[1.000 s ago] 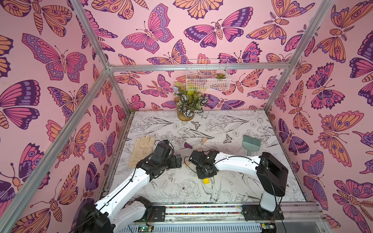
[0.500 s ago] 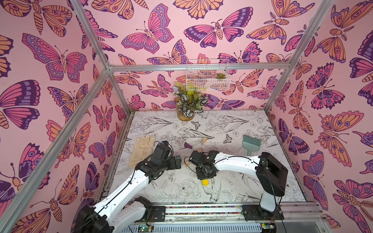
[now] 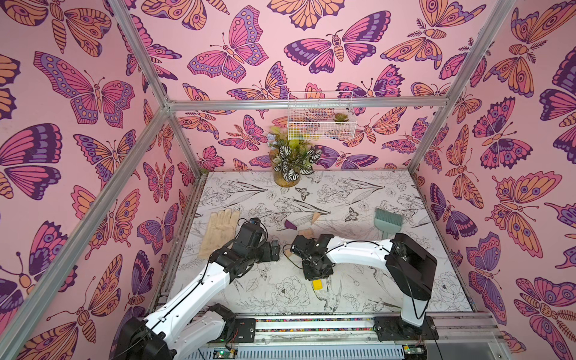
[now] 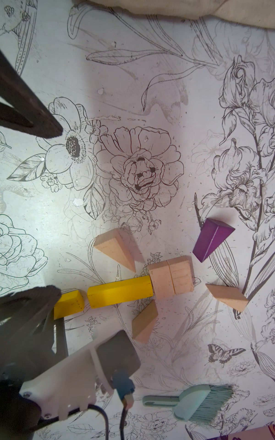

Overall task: Assemble a small pinwheel with building blocks
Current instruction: Assemble the building block at the center of the board.

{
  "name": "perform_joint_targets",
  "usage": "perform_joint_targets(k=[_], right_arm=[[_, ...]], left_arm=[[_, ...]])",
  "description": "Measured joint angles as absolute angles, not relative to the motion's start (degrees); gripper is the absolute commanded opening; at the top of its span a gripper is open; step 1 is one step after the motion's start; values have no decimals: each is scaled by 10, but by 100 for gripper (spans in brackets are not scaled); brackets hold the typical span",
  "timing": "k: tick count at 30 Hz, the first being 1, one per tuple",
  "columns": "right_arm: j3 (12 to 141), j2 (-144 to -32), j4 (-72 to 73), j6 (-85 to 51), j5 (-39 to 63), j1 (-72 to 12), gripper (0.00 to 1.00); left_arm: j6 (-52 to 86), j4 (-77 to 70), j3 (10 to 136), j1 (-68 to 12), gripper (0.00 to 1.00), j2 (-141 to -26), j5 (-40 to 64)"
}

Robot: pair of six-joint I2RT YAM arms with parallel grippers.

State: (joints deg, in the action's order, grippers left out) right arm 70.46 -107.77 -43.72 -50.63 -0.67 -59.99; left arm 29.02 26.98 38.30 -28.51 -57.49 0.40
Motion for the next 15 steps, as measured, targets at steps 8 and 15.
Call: perform_joint_targets(k=[8, 15], right_arm=[[712, -1085, -437, -506, -5, -594, 25], [716, -1089, -437, -506, -5, -591, 26]], left_arm=[[290, 269, 383, -285, 100, -583, 4], [290, 266, 383, -285, 100, -589, 4]])
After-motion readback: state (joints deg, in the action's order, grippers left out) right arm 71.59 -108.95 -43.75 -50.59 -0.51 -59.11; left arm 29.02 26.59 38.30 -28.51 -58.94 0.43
